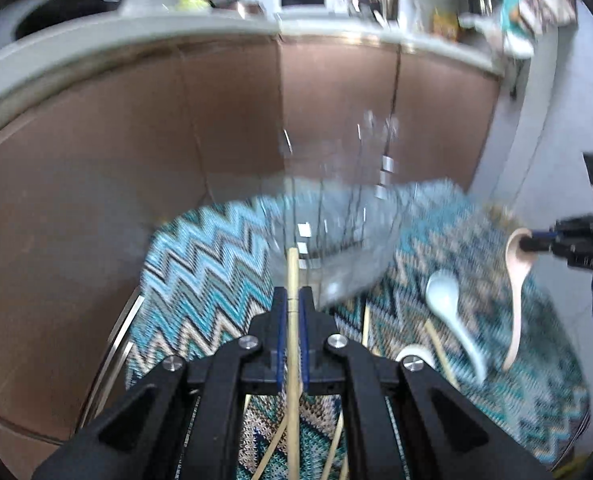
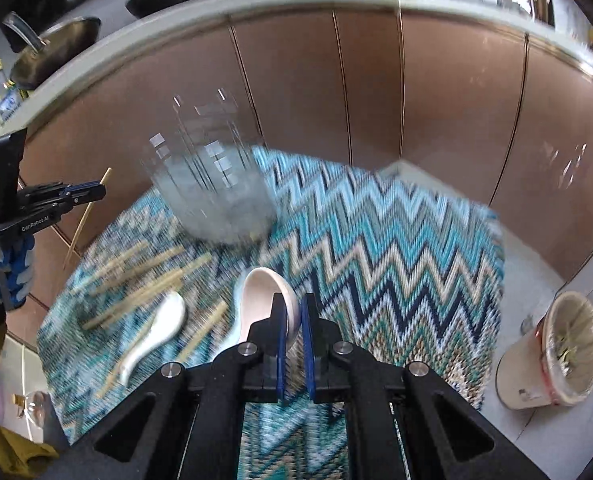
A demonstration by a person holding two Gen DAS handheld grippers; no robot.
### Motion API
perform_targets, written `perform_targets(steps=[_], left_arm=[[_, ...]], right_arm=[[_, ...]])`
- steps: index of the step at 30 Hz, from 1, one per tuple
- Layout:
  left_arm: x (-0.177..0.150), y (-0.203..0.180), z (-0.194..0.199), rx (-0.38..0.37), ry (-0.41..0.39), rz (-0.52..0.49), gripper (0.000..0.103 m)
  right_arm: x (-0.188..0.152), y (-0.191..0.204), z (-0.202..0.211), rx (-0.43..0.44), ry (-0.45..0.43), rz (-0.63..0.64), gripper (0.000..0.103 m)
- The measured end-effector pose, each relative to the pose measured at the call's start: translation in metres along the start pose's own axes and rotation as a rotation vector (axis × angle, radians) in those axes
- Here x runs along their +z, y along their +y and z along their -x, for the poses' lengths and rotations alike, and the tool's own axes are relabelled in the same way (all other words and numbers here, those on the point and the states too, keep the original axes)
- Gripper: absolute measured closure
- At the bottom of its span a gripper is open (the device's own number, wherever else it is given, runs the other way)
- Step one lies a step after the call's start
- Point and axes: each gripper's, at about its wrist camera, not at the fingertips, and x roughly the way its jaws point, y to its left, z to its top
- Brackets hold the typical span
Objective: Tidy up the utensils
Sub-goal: 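Lift the chopstick and pink spoon and carry both over the wire basket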
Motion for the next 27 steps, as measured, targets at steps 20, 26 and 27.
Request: perform_targets(steps=[20, 26, 27], left_arm=[[0.152, -0.003, 0.043, 0.152, -0.627, 0.283, 0.098], [0.145, -0.008, 0.0, 0.237, -0.694, 0.292, 0.098], [0.142, -0.007, -0.007, 0.244, -0.699, 0.297, 0.098]], right_arm=[[0.136, 0.079, 0.035, -0.264, -0.5, 0.078, 0.096], [0.136, 0.081, -0.007, -0.347, -0.533, 0.101, 0.095], [0.135, 0.082, -0.015, -0.365, -0.541, 0.104, 0.095]])
